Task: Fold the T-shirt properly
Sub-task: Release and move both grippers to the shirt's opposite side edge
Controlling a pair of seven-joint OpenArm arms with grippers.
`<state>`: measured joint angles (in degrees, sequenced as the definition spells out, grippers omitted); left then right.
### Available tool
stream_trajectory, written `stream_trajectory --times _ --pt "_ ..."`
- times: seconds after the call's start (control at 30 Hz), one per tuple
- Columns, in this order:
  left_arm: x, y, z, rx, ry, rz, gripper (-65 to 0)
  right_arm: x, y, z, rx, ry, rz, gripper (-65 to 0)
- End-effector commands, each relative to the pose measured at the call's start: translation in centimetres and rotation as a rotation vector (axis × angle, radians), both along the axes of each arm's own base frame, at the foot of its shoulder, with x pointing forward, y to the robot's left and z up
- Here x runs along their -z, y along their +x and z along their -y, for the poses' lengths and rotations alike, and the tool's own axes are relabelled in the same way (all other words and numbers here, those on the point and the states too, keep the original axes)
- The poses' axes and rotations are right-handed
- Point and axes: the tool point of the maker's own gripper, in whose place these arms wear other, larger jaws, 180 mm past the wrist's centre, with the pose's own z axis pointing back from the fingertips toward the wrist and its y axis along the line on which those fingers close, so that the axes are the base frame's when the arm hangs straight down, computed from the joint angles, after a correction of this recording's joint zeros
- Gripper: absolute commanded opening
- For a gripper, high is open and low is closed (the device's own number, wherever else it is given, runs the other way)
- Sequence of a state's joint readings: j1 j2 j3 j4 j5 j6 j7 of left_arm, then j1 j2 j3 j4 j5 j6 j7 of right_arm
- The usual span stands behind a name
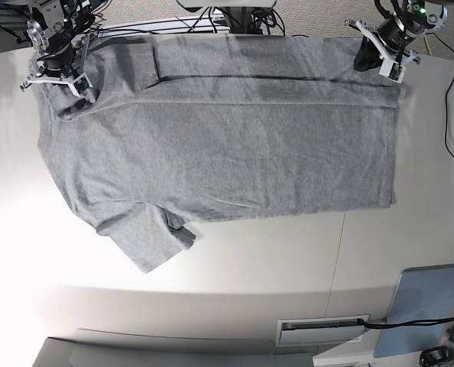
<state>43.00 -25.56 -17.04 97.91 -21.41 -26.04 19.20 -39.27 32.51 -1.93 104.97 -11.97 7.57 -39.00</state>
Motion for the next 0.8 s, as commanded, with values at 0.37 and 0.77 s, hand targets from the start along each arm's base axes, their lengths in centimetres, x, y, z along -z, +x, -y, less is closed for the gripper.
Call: stream_trajectory --times 0.37,0.77 --pt "-5.1 3.8 -2.9 0.021 0.171 0.116 -60.5 -8.0 6.0 -1.2 -0.015 0.0 0.275 -65.0" --pt "-9.2 16.5 -7.0 -0.257 0.109 0.334 -34.0 -13.9 14.0 -2.2 -0.018 0.097 0.531 -31.1"
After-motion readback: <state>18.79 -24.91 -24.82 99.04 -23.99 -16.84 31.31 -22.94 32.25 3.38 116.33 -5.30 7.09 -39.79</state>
